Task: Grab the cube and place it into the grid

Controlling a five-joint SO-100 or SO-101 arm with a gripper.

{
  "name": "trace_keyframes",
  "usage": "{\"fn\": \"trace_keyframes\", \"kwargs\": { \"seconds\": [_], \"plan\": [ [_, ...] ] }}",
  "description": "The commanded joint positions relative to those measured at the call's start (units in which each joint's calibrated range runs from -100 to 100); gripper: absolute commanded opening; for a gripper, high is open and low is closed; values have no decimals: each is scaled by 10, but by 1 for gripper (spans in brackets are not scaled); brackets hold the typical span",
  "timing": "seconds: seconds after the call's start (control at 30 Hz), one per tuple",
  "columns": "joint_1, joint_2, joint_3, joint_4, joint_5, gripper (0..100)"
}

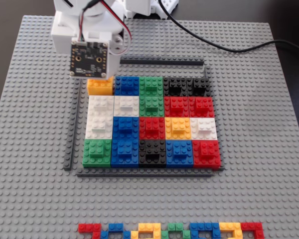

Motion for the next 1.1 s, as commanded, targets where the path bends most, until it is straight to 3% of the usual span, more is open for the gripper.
{"fn": "trace_keyframes", "kwargs": {
  "seconds": [0.0, 1.07],
  "plan": [
    [-2, -7, -7, -4, -3, 7],
    [-14, 9, -10, -19, -10, 9]
  ]
}}
